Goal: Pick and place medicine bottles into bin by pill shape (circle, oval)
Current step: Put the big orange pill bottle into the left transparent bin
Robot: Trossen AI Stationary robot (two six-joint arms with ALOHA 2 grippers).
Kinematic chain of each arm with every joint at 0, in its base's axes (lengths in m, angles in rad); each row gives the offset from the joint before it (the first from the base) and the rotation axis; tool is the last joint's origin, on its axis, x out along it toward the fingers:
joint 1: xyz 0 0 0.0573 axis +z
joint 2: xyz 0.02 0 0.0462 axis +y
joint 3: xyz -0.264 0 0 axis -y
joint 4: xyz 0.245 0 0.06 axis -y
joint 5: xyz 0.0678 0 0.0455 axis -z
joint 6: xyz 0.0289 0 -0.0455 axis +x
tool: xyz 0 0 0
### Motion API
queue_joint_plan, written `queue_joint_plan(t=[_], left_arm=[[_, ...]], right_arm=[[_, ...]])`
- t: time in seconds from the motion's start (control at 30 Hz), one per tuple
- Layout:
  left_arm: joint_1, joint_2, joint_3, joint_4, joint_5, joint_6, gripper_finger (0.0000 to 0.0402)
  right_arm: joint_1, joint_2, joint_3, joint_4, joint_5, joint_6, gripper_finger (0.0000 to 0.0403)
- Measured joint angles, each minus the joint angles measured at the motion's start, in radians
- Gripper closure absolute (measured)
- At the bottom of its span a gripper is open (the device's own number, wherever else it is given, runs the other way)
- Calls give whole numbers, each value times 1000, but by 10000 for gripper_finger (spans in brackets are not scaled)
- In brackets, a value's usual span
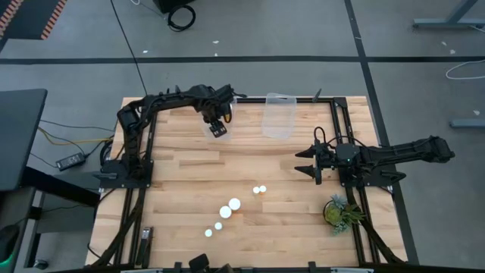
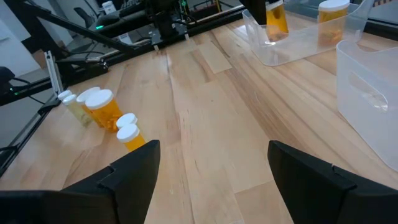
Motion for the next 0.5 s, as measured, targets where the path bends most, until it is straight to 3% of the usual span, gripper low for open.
queue_joint_plan(t=[0.5], left_arm=[[4,0,0,-66,-1,0,187]], right_arm=[[0,0,0,0,0,0,98]])
